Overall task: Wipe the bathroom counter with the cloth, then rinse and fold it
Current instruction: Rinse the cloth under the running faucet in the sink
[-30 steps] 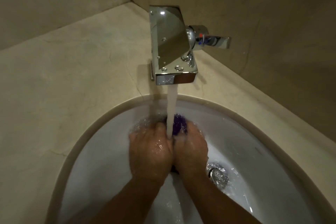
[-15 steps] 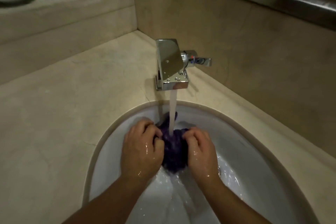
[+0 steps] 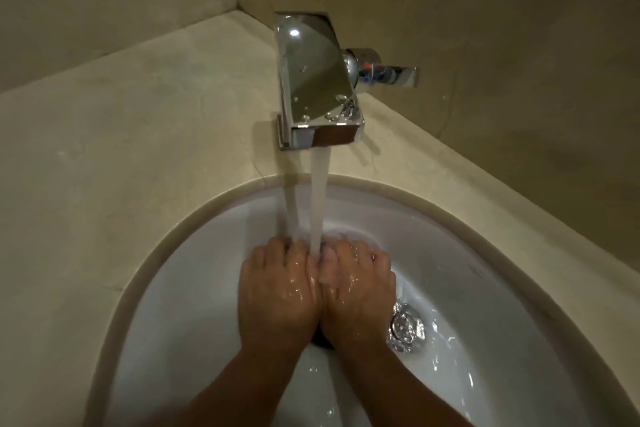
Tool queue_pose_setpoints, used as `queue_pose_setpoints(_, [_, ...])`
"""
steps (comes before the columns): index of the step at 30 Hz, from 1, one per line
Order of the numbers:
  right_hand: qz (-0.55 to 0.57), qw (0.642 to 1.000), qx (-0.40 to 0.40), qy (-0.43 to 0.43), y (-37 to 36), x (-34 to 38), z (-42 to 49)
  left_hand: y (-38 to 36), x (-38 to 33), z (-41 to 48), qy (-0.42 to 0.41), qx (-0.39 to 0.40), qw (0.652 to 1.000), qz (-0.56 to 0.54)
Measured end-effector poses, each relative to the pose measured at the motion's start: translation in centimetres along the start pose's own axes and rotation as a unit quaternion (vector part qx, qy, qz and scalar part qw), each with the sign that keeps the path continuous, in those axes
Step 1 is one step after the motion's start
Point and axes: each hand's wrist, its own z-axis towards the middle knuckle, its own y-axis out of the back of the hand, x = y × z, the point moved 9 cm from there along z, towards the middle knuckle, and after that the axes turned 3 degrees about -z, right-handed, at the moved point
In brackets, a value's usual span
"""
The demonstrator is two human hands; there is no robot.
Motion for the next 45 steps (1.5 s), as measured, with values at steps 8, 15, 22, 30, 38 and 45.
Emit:
queue_pose_setpoints(8, [-0.085,0.995,0.039,0.025,0.8,0.1,1.6,0.6,-0.2,1.1,0.068,-0.012,0.998,-0.013])
queue_pose_setpoints(15, [0.064,0.998,-0.014,0.001,2.6,0.3,1.8,1.5,-0.5,1.8,0.055,-0.035,0.994,-0.082])
queue_pose_setpoints(22, [0.305,0.944,-0.112,-0.052,7.2,0.2,1.7,7.9,-0.1,2.2,0.003,-0.146,0.969,-0.197])
queue_pose_setpoints(30, [0.367,0.907,-0.143,-0.151,7.0,-2.9,-1.0,7.0,1.3,0.9,-0.021,-0.112,0.982,-0.152])
queue_pose_setpoints(38, [0.183,0.968,-0.080,-0.151,0.7,-2.2,-2.2,3.7,-0.2,-0.4,-0.073,-0.142,0.978,-0.135])
queue_pose_setpoints(45, [0.135,0.984,-0.026,-0.116,-0.3,-2.8,1.0,1.9,0.0,1.5,0.031,-0.092,0.993,-0.067])
